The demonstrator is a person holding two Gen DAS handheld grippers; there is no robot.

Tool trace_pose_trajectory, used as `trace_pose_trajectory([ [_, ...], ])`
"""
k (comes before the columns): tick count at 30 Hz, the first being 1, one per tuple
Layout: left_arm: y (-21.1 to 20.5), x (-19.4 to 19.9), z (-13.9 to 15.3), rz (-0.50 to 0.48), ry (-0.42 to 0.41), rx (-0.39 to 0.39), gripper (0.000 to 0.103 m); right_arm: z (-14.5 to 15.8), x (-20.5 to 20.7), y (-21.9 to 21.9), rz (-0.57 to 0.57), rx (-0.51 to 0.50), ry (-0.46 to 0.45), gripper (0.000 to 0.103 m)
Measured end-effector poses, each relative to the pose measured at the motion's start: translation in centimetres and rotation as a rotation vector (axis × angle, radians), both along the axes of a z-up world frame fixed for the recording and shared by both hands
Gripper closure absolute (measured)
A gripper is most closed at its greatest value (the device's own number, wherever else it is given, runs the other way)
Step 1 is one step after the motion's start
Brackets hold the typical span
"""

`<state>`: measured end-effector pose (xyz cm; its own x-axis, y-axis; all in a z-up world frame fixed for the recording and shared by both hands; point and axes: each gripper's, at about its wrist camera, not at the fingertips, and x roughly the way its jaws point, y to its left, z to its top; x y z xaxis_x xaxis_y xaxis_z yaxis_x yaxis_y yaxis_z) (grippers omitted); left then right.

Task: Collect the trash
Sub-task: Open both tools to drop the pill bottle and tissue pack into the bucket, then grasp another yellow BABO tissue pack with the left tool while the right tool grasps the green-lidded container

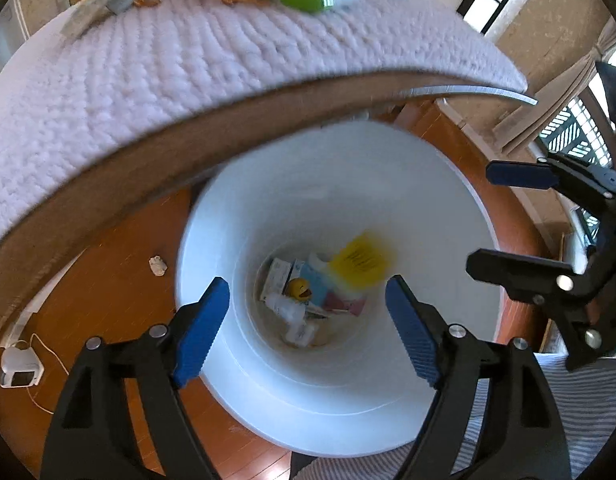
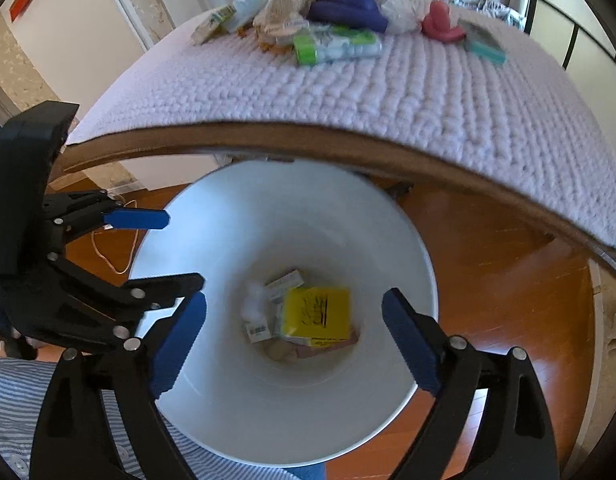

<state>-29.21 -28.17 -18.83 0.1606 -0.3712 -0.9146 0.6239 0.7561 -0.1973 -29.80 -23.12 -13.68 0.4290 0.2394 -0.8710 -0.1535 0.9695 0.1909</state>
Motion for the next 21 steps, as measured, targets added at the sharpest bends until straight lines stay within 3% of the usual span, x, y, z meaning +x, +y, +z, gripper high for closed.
trace_pose_trajectory([
  [3, 0.6, 0.3, 3.1, -0.013, -0.039, -0.082, 0.021, 1.7, 0.2, -0.4, -0.006, -0.011, -0.061, 0.012],
  [7, 1.8, 1.8, 7.9, 0.013, -0.166, -0.183, 0.002, 4.1, 1.4, -1.0, -0.014, -0.033, -0.176, 0.005],
  [9, 2.6, 4.0, 9.4, 0.079, -0.219, -0.207, 0.002, 4.9, 2.8, -1.4, -0.022, -0.039, -0.205, 0.005],
  [14, 5.1, 11.9, 8.6, 0.294, -0.172, -0.207, 0.002, 5.2, 6.9, -1.8, -0.042, -0.025, -0.240, 0.005],
  [21, 5.6, 19.6, 6.1, 0.391, -0.089, -0.215, 0.002, 4.1, 11.2, -1.3, -0.027, -0.027, -0.231, 0.005],
])
